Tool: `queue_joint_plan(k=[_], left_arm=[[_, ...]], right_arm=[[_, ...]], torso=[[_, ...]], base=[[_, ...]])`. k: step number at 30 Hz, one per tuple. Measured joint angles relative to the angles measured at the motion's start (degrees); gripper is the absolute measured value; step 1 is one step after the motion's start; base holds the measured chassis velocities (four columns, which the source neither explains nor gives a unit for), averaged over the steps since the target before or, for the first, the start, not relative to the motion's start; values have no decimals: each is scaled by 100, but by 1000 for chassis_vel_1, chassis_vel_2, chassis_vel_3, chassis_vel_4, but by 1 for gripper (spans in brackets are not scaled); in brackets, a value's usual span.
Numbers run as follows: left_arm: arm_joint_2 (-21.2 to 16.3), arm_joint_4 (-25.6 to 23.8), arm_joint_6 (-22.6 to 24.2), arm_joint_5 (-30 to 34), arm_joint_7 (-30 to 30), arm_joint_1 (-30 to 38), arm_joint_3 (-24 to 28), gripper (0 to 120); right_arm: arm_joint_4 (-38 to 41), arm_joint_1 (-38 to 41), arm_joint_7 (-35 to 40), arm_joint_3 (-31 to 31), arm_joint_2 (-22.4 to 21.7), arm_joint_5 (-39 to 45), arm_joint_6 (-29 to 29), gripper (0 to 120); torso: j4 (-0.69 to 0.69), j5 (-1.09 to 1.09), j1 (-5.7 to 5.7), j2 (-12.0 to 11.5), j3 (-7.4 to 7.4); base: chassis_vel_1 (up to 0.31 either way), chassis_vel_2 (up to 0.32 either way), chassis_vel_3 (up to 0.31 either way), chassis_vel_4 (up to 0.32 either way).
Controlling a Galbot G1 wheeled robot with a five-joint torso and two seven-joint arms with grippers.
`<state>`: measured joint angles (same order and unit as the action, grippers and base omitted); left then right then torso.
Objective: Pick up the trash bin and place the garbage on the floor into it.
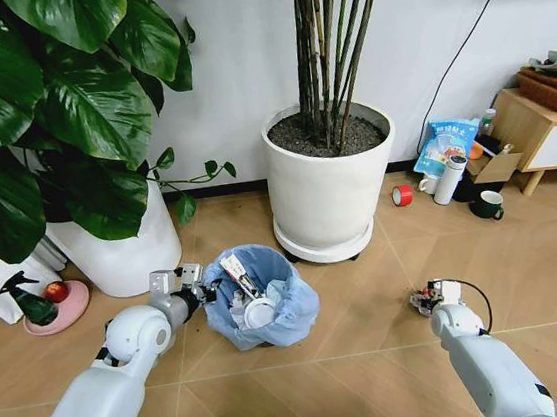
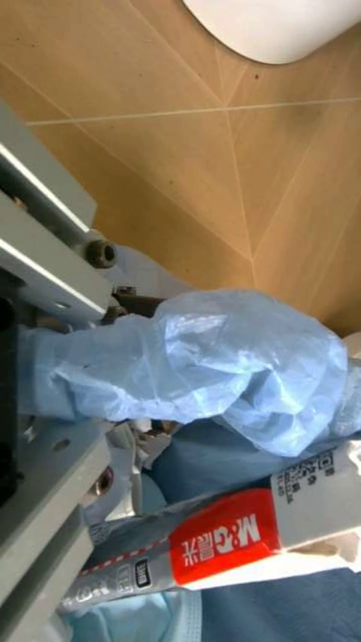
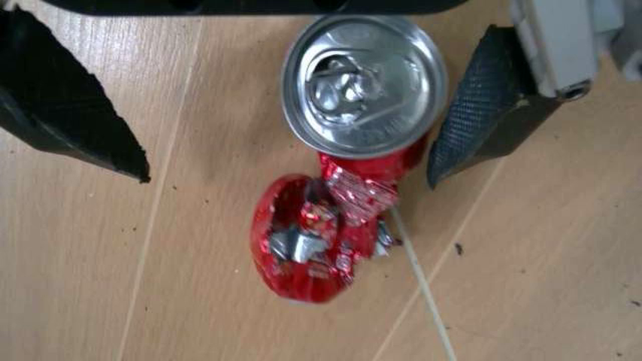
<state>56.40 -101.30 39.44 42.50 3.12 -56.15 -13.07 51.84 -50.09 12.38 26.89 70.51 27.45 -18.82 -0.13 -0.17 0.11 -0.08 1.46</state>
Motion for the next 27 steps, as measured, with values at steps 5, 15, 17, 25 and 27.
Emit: queue_joint_plan(k=[5,15,17,25,27], left_arm=[[4,-7,2,-11,14,1,24,0],[28,-60,21,-10,69,6,69,0],[9,-68,21,-5,68,0,64,0],[-26,-85,22,-1,46,-48,30,0],[-26,-91,21,11,48,-64,27,0]], right_arm=[[-33,-25,-80,58,16,-10,34,86],[-9,-49,-147,78,135,10,37,47],[-5,-53,-147,90,161,13,45,38],[41,-77,-133,140,216,8,76,20],[66,-89,-126,157,224,17,73,18]], torso=[[0,-1,0,0,0],[1,-1,0,0,0],[0,-2,0,0,0],[1,-1,0,0,0],[1,0,0,0,0]], base=[[0,0,0,0],[0,0,0,0],[0,0,0,0],[0,0,0,0],[0,0,0,0]])
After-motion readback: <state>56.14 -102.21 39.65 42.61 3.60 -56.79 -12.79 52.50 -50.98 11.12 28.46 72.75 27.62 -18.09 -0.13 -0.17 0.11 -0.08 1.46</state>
